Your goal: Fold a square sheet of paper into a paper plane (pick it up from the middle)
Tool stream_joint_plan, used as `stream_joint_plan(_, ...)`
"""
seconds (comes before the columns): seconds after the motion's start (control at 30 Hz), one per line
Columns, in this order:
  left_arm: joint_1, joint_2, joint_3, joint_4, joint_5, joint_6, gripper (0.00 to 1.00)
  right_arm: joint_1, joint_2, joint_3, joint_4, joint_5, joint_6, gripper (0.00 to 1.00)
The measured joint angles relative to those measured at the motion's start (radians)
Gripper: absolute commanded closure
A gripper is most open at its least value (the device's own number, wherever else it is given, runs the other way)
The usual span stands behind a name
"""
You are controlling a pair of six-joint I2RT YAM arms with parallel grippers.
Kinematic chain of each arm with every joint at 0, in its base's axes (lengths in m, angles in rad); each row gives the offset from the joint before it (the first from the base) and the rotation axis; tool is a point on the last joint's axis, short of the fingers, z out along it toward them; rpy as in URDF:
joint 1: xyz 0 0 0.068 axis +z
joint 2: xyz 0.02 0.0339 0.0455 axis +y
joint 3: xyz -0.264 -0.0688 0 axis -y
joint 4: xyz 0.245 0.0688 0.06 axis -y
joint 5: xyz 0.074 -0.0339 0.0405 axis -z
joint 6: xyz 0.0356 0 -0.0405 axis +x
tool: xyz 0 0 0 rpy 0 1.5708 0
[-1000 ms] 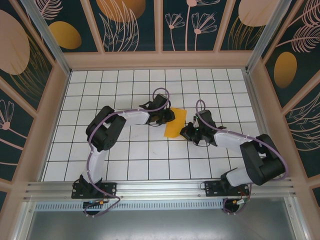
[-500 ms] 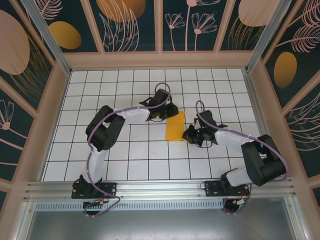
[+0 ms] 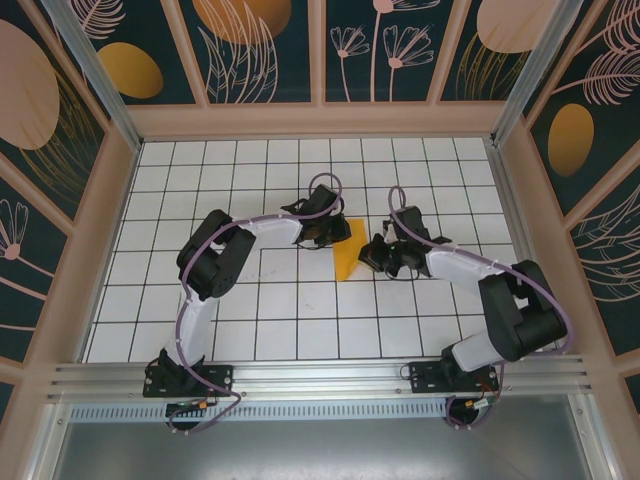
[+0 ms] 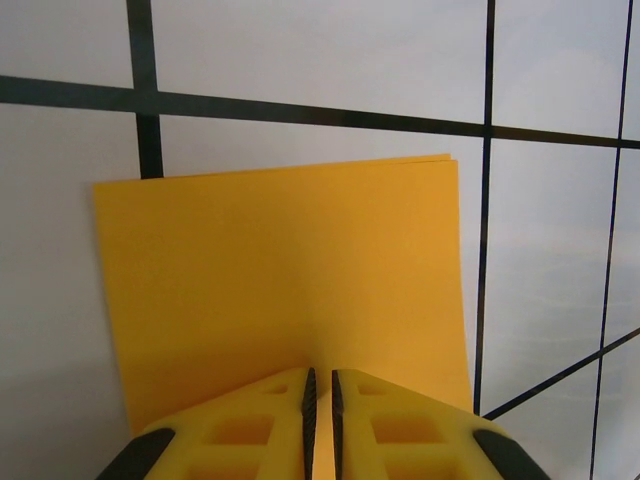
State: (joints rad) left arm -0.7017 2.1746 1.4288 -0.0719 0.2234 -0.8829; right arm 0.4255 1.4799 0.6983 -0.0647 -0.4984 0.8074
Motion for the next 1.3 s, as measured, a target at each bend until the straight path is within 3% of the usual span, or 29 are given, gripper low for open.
stream_joint_plan(0.4,0.001,0.0,0.002,0.0,0.001,0.008,0.82,0.0,0.181,0.115,0.063,0.001,-0.044,1.0)
stream_joint_plan(0.83,0.016,-0.05,-0.03,0.0,-0.072,0.007,0.85,0.0,0.224,0.118,0.069,-0.001,-0.081,1.0)
stream_joint_plan(1.3,0.018,-0.027,-0.032,-0.011,-0.075,0.008,0.89,0.0,0.259,0.121,0.122,-0.034,-0.103,1.0)
